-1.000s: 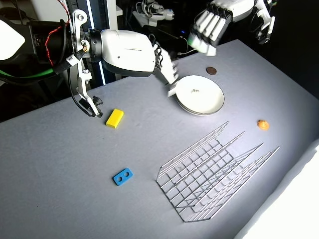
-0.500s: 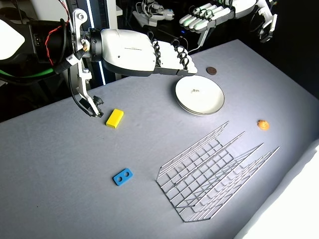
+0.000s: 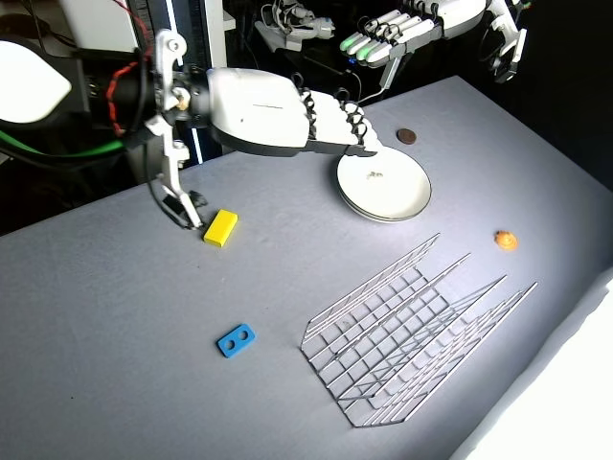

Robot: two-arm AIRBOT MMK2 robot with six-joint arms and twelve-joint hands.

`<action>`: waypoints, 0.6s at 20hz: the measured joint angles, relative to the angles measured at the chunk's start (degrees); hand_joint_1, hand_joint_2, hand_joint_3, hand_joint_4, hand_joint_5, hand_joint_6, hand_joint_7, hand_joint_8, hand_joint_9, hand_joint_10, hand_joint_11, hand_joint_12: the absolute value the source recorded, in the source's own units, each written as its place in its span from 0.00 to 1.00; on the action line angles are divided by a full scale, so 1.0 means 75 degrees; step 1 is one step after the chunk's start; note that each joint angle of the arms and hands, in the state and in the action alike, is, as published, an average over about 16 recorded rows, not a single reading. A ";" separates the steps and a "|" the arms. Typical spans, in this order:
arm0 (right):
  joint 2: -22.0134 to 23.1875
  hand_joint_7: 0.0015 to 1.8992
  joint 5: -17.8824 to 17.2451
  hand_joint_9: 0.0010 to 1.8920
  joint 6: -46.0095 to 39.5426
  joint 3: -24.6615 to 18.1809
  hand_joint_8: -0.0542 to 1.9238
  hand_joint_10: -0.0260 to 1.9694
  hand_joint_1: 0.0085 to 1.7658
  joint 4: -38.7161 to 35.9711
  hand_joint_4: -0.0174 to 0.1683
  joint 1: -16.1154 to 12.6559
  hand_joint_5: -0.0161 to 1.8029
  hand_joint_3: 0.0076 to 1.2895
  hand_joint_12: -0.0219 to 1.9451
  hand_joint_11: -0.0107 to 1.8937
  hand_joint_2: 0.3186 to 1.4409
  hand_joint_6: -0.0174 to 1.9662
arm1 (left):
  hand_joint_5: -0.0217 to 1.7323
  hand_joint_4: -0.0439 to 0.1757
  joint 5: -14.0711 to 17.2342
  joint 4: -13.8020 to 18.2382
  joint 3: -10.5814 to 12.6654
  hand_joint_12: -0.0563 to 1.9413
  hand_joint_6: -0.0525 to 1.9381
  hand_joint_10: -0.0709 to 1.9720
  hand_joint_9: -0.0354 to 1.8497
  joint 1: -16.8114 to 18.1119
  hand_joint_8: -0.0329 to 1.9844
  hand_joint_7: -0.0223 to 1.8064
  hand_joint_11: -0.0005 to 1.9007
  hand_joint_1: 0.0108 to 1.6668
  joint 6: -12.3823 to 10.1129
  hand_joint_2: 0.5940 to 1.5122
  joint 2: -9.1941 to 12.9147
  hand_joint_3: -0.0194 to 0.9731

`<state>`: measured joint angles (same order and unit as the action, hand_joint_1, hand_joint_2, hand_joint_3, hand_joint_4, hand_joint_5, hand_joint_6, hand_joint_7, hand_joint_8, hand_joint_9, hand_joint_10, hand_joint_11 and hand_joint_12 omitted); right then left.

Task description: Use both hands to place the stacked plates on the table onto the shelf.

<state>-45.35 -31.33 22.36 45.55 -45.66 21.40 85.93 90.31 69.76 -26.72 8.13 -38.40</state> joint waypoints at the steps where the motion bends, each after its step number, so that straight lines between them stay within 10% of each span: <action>1: -0.0034 0.01 0.0024 0.01 0.0001 0.0023 0.04 0.02 0.02 0.0010 0.09 -0.0003 0.02 0.01 0.01 0.01 0.81 0.02 | 0.03 0.19 -0.0029 0.0025 -0.0014 0.02 0.02 0.04 0.03 -0.0062 0.01 0.02 0.01 0.00 0.0029 0.61 -0.0002 0.03; 12: -0.0180 0.02 0.0200 0.01 0.0027 0.0151 0.04 0.02 0.04 0.0110 0.09 -0.0010 0.02 0.01 0.01 0.02 0.81 0.02 | 0.02 0.19 -0.0893 0.0348 0.0013 0.02 0.02 0.04 0.03 -0.1082 0.01 0.03 0.01 0.01 0.0391 0.59 -0.0146 0.03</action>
<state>-46.70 -29.84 22.56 46.68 -44.84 21.32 79.23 92.92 69.86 -34.83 11.07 -39.50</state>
